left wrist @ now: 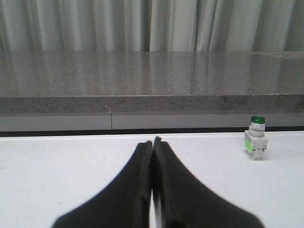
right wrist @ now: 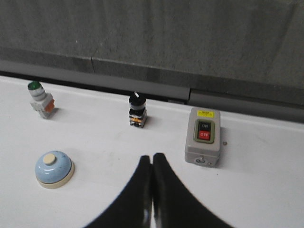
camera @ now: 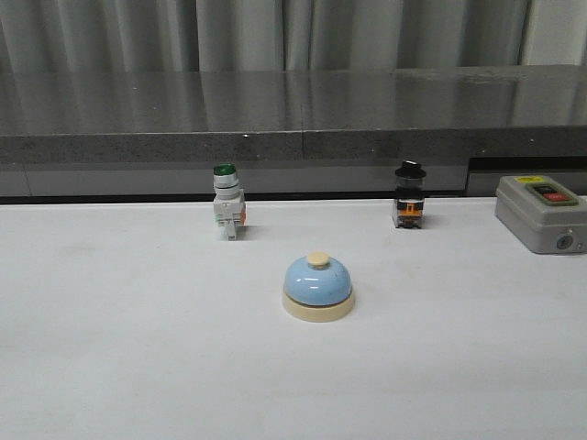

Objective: Place and press bell with both arms

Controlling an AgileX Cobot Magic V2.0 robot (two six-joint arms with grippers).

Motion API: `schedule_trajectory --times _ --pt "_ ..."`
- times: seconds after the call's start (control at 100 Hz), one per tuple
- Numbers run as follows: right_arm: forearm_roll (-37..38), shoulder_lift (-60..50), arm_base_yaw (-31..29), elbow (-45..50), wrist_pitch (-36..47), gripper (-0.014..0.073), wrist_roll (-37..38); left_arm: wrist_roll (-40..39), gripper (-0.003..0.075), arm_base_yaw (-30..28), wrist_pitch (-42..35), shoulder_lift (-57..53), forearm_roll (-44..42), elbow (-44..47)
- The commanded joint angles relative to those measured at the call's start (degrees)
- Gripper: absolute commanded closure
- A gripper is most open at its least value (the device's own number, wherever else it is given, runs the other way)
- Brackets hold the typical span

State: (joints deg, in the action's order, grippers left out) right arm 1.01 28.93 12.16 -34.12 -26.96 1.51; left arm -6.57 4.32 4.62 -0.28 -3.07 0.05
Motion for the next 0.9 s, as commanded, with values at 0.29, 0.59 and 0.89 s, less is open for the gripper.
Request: schedule_trajectory --times 0.29,0.59,0.89 --pt "0.4 -13.0 -0.4 1.2 2.4 0.0654 -0.3 -0.4 0.0741 0.1 -5.1 -1.7 0.1 2.5" --pt "0.4 -13.0 -0.4 1.2 2.4 0.0654 -0.3 -0.4 0.0741 0.1 -5.1 -1.7 0.1 2.5" --pt "0.4 -13.0 -0.4 1.2 2.4 0.0654 -0.3 -0.4 0.0741 0.1 -5.1 -1.7 0.1 2.5"
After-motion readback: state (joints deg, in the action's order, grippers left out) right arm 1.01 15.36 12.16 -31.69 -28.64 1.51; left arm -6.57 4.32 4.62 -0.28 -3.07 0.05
